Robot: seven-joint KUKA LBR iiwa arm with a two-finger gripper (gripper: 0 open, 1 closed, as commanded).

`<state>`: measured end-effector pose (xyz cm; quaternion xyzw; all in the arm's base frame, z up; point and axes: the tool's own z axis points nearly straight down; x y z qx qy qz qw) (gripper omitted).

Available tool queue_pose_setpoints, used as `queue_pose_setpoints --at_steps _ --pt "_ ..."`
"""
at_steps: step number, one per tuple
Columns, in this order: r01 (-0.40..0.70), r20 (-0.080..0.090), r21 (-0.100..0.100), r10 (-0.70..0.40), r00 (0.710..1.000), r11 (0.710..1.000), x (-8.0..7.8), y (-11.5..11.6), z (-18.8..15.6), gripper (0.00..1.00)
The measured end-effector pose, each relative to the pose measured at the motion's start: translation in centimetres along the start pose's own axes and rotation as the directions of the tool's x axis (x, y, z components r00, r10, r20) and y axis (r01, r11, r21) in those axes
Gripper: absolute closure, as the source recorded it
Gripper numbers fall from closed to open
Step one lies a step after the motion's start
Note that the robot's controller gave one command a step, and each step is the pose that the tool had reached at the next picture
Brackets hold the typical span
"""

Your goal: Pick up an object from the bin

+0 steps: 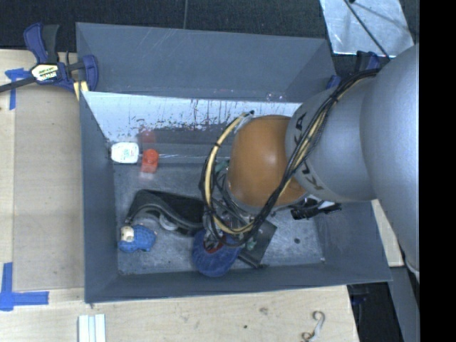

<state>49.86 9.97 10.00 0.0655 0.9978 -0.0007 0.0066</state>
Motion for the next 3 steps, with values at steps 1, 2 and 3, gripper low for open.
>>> queue_pose_setpoints --at_steps 1,2,3 --pt "0.002 -0.006 0.0 -0.002 1.0 1.0 0.21 0.12 0.2 0.0" --pt "0.002 -0.012 0.001 -0.002 1.0 1.0 0.38 0.07 0.33 1.0" --pt "0.0 -0.008 0.001 0.0 1.0 1.0 0.27 0.03 0.3 0.0"
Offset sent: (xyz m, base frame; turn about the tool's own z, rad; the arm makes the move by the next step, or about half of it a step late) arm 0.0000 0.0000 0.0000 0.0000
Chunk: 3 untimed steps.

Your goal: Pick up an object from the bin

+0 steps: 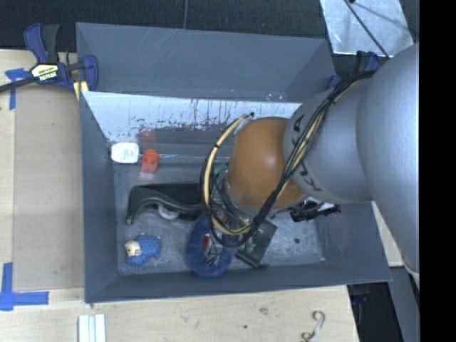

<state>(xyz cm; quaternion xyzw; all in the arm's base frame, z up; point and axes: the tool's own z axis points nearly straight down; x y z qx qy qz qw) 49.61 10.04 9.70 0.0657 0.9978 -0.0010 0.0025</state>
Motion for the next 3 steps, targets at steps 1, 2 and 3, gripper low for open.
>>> queue_pose_setpoints --at_steps 1,2,3 --pt "0.003 0.001 -0.002 -0.003 1.0 1.0 0.0 0.1 -0.1 1.0" --pt "0.011 -0.002 0.002 -0.011 1.0 1.0 -0.8 0.0 1.7 1.0" --pt "-0.077 -0.011 -0.002 0.077 0.997 0.997 -2.3 -0.2 2.2 1.0"
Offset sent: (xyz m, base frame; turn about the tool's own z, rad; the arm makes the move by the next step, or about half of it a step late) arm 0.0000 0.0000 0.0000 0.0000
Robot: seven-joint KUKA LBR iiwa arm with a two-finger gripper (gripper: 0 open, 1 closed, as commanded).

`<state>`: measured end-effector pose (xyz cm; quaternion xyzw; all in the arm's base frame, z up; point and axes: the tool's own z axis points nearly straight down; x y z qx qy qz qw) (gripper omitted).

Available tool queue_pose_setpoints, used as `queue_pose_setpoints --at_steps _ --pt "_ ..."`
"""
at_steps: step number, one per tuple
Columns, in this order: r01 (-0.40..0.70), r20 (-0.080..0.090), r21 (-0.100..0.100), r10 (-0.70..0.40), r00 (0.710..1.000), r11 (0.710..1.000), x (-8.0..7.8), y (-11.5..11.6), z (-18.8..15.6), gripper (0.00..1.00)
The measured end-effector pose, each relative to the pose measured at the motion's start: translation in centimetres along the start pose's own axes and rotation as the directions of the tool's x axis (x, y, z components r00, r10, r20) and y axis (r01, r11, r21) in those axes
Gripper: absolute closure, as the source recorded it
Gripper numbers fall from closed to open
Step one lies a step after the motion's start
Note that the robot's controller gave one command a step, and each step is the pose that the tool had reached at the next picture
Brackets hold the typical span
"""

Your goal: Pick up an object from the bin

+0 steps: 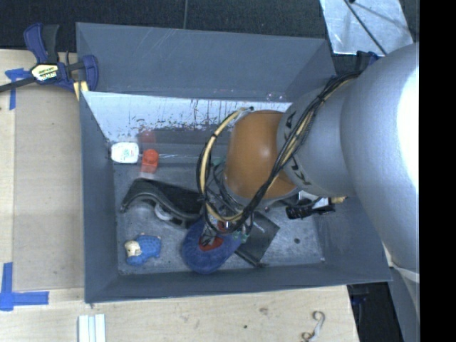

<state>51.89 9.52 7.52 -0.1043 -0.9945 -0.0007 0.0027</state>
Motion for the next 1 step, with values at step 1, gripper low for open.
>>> queue_pose_setpoints --at_steps 1 --pt "0.062 0.016 -0.002 -0.062 0.998 0.998 1.94 -1.9 -17.86 1.0"
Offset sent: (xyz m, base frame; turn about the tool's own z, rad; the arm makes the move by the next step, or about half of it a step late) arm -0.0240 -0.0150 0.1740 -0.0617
